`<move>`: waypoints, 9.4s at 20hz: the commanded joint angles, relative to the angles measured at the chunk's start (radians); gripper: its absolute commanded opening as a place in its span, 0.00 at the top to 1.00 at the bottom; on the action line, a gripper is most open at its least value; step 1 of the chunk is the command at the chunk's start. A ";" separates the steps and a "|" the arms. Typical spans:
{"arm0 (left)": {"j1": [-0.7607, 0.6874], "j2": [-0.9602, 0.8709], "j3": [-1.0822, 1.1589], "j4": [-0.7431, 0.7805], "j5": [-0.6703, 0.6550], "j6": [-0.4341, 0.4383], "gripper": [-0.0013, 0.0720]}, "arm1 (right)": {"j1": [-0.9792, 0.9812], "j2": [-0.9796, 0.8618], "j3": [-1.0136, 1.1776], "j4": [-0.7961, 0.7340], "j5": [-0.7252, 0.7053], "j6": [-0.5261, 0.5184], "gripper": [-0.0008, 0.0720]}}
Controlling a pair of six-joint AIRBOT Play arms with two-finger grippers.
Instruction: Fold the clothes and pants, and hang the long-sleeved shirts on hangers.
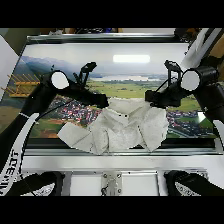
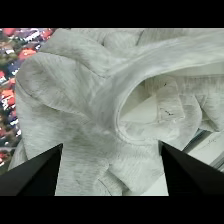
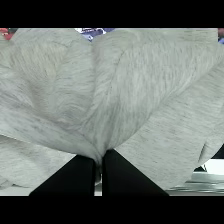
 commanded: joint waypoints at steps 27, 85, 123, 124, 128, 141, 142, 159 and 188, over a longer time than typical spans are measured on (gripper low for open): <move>0.537 -0.358 -0.116 0.961 0.266 -0.138 0.10 | 0.001 0.000 0.000 0.004 -0.002 0.003 0.95; 0.622 0.084 -0.084 -0.398 -0.420 1.444 0.97 | 0.001 0.000 0.000 0.015 -0.002 0.003 0.95; 0.326 0.000 -0.444 -0.458 -0.079 1.677 0.97 | -0.020 -0.008 0.260 0.143 0.264 -0.187 0.96; 0.326 0.000 -0.444 -0.480 -0.079 1.680 0.97 | -0.006 -0.013 0.264 0.144 0.264 -0.187 0.96; 0.325 0.000 -0.444 -0.473 -0.087 1.679 0.97 | 0.044 -0.048 0.305 0.142 0.259 -0.197 0.96; 0.325 0.000 -0.445 -0.471 -0.106 1.679 0.97 | 0.272 -0.171 0.389 0.233 0.021 -0.189 0.96; 0.325 0.000 -0.445 -0.471 -0.106 1.679 0.97 | 0.279 -0.179 0.389 0.233 0.016 -0.189 0.96; 0.325 0.000 -0.445 -0.471 -0.110 1.678 0.97 | 0.265 -0.144 0.394 0.233 0.138 -0.264 0.26; 0.325 0.000 -0.445 -0.469 -0.163 1.678 0.97 | -0.815 0.181 -0.308 0.897 0.143 -1.700 0.25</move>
